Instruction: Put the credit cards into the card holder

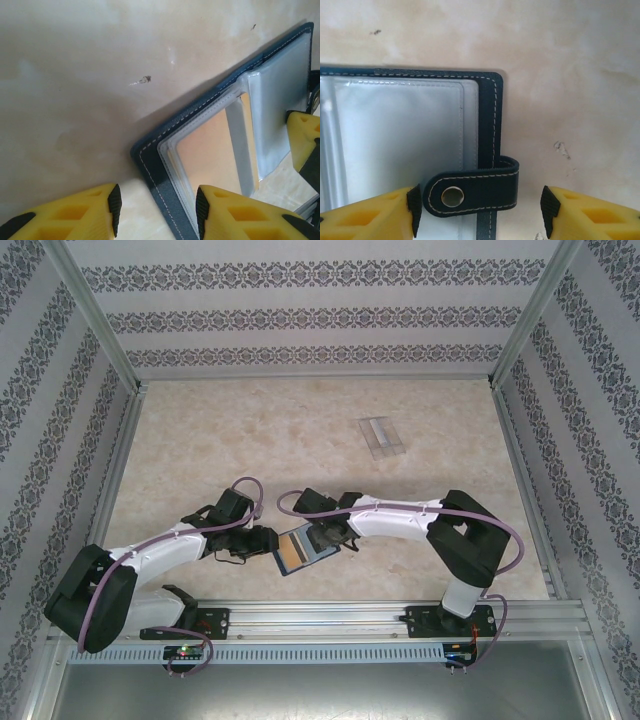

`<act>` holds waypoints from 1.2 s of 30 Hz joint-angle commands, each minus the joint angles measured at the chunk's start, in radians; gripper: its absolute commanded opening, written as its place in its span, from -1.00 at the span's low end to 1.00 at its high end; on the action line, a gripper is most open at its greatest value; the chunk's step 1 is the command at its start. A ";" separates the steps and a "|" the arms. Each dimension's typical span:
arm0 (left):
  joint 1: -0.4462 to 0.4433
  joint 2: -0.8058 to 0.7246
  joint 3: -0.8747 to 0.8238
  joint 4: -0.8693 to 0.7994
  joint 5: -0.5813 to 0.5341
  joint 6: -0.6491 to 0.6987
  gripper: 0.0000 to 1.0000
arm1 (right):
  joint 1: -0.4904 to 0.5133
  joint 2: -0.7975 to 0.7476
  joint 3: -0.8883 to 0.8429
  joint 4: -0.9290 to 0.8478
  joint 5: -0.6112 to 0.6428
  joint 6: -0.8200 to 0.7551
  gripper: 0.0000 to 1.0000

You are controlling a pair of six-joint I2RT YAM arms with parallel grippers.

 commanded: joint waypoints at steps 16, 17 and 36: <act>-0.014 0.037 0.025 -0.006 -0.020 0.039 -0.08 | 0.000 -0.001 0.035 -0.046 0.146 -0.043 -0.58; -0.014 0.038 0.023 -0.005 -0.015 0.038 -0.07 | -0.003 0.006 0.045 -0.053 0.144 -0.044 -0.67; -0.102 0.114 0.015 0.210 -0.051 -0.127 0.13 | -0.208 -0.146 -0.077 0.043 -0.301 0.129 -0.93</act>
